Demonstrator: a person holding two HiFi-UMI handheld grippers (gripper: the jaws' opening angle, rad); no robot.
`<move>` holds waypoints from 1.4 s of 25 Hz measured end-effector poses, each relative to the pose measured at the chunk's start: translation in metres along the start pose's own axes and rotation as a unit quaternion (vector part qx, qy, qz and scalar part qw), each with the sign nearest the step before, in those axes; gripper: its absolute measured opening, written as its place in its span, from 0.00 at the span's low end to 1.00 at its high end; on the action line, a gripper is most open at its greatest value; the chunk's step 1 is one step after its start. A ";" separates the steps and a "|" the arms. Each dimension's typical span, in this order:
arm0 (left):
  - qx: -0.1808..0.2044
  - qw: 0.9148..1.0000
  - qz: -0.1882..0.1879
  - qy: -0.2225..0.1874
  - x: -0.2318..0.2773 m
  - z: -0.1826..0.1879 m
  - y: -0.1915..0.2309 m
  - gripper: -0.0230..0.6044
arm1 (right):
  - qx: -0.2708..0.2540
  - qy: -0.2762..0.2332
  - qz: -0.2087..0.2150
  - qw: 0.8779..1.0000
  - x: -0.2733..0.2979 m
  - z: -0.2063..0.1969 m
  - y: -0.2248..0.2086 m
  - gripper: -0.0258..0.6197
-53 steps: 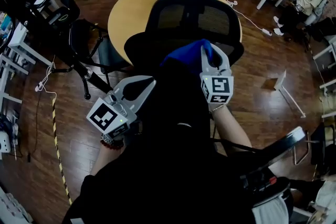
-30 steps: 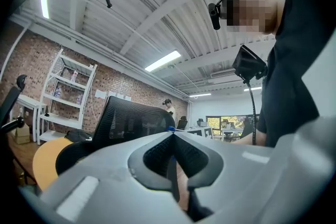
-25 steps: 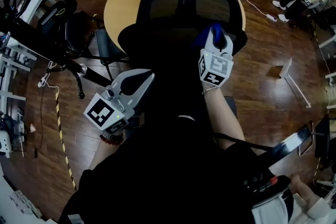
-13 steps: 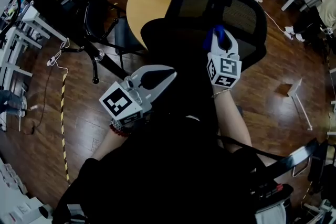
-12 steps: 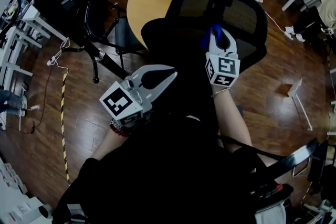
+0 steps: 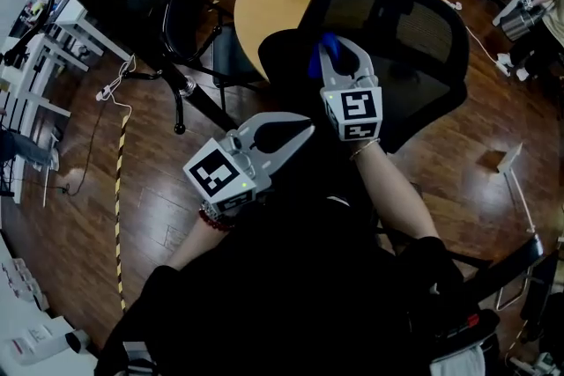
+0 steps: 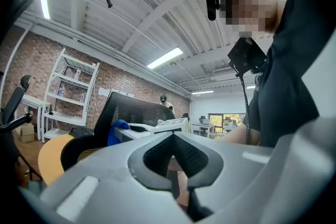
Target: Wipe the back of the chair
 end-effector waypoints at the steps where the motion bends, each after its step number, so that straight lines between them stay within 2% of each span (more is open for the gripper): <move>1: -0.003 1.000 0.002 0.000 -0.002 -0.002 0.000 0.05 | 0.006 -0.001 0.007 1.000 0.002 0.001 0.005 0.10; 6: -0.022 1.000 0.008 -0.004 -0.002 -0.003 -0.002 0.05 | 0.021 -0.004 0.031 0.999 0.007 0.007 0.020 0.10; 8: -0.021 1.000 0.006 -0.002 0.000 -0.002 -0.002 0.05 | 0.010 -0.010 0.068 0.998 0.008 0.008 0.027 0.10; 11: -0.023 1.000 -0.007 -0.007 0.005 0.000 -0.005 0.05 | -0.005 -0.017 0.163 0.986 0.009 0.014 0.047 0.10; 13: -0.024 0.999 -0.022 -0.017 0.009 0.002 -0.012 0.05 | 0.016 -0.027 0.172 0.985 0.001 0.016 0.048 0.10; 16: -0.015 0.999 -0.042 -0.014 0.017 0.002 -0.020 0.05 | 0.025 -0.053 0.133 0.989 -0.029 0.009 0.026 0.10; 18: -0.015 0.999 -0.052 -0.005 0.020 -0.001 -0.025 0.05 | 0.040 -0.051 0.096 0.993 -0.062 -0.003 0.000 0.10; 20: -0.010 0.998 -0.054 0.007 0.020 -0.006 -0.025 0.05 | 0.059 -0.012 0.024 0.998 -0.105 -0.019 -0.035 0.10; 22: -0.012 0.998 -0.051 0.019 0.016 -0.013 -0.023 0.05 | 0.062 0.028 -0.065 0.996 -0.150 -0.032 -0.073 0.10; 25: -0.022 0.998 -0.042 0.035 0.010 -0.024 -0.020 0.05 | 0.040 0.090 -0.189 0.977 -0.206 -0.058 -0.132 0.10; 27: -0.027 0.998 -0.041 0.044 0.012 -0.026 -0.019 0.05 | -0.003 0.129 -0.247 0.960 -0.233 -0.070 -0.174 0.10; 29: -0.026 0.998 -0.042 0.036 0.021 -0.021 -0.014 0.05 | -0.044 0.153 -0.294 0.943 -0.247 -0.073 -0.217 0.10; 30: -0.023 0.999 -0.039 0.028 0.025 -0.018 -0.010 0.05 | -0.055 0.154 -0.311 0.936 -0.247 -0.073 -0.235 0.10; 32: -0.020 0.999 -0.025 0.021 0.019 -0.019 -0.001 0.05 | -0.060 0.145 -0.325 0.933 -0.235 -0.079 -0.251 0.10; 35: -0.014 1.000 0.009 0.020 -0.006 -0.023 0.002 0.05 | -0.047 0.121 -0.339 0.932 -0.223 -0.093 -0.241 0.09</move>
Point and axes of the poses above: the fingertips, and each gripper's own axes: x forward along the fingers, y to its left, z out of its top, the point moved 9 cm from there along -x, backward along the fingers, and after that the axes turned 1 degree about y, right-handed, at the moved point
